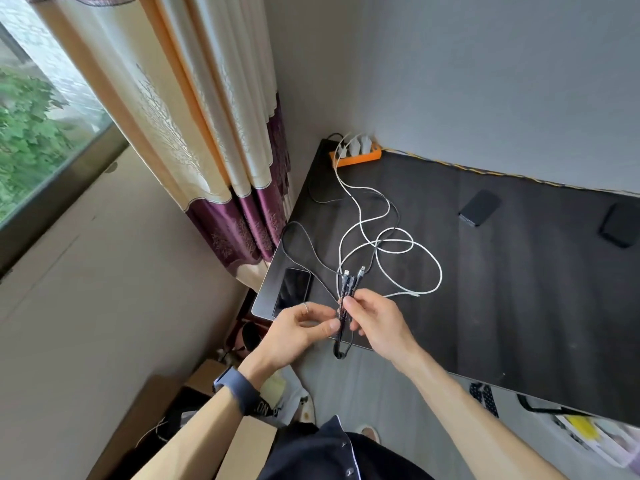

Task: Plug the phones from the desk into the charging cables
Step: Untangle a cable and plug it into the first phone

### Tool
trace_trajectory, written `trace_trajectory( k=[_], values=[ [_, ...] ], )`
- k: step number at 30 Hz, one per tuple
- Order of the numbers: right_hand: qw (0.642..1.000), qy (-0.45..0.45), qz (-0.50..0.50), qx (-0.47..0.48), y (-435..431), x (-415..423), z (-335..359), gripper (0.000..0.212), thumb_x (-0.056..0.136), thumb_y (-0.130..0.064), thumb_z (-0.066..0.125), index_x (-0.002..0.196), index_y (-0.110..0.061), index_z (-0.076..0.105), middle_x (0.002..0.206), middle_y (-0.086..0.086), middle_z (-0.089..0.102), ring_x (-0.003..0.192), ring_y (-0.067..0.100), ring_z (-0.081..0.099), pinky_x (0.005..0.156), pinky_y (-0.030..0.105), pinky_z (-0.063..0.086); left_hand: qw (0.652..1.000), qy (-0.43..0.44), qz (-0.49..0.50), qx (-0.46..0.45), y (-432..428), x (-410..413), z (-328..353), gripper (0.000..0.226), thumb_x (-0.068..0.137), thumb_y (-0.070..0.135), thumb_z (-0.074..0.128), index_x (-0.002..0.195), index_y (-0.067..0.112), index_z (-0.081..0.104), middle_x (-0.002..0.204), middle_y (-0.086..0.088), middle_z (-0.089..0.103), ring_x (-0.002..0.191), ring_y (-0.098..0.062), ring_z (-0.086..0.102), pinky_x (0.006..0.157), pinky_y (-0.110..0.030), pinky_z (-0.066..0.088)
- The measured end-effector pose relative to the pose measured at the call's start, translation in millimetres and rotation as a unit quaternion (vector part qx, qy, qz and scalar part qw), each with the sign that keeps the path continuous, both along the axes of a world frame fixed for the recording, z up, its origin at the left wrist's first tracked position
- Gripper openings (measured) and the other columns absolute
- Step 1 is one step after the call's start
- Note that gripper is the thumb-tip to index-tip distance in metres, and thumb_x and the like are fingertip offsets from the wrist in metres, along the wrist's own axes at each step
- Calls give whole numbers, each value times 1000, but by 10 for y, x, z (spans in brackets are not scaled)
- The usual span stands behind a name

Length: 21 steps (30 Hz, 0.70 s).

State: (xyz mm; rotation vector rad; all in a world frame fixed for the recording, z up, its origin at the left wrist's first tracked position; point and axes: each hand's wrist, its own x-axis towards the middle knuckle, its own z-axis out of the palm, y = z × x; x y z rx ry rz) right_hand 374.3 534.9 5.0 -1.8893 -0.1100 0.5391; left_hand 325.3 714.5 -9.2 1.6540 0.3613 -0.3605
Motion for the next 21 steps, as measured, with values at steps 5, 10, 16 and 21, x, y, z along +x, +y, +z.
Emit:
trace_trajectory(
  k=[5,10,16,21],
  values=[
    [999,-5,38,-25,12,9,-37,21,97,-33,60,91,-14,66,66,-5,59,58,4,59,66,26,48,998,-60,8,26,21,288,261,18,88,23,74,103,12,75,65,21,68,58,10,57,61,-7,42],
    [998,22,40,-44,-25,-19,-141,23,98,-35,59,87,-16,65,61,-7,54,51,1,54,61,20,45,992,-58,-6,109,-5,375,267,14,83,34,79,85,21,77,64,17,67,59,3,58,65,-15,44],
    [994,61,38,-81,42,13,-320,27,90,-49,60,96,-23,63,59,-5,58,55,12,48,61,28,39,978,-51,27,200,9,262,164,18,78,42,81,83,25,79,68,18,72,60,7,63,71,-20,55],
    [985,49,39,-159,75,36,-344,26,87,-53,65,90,-28,60,70,-7,74,65,7,60,59,27,42,980,-59,73,175,-4,233,264,17,75,42,83,85,28,79,75,11,76,62,3,66,64,-10,51]
  ],
)
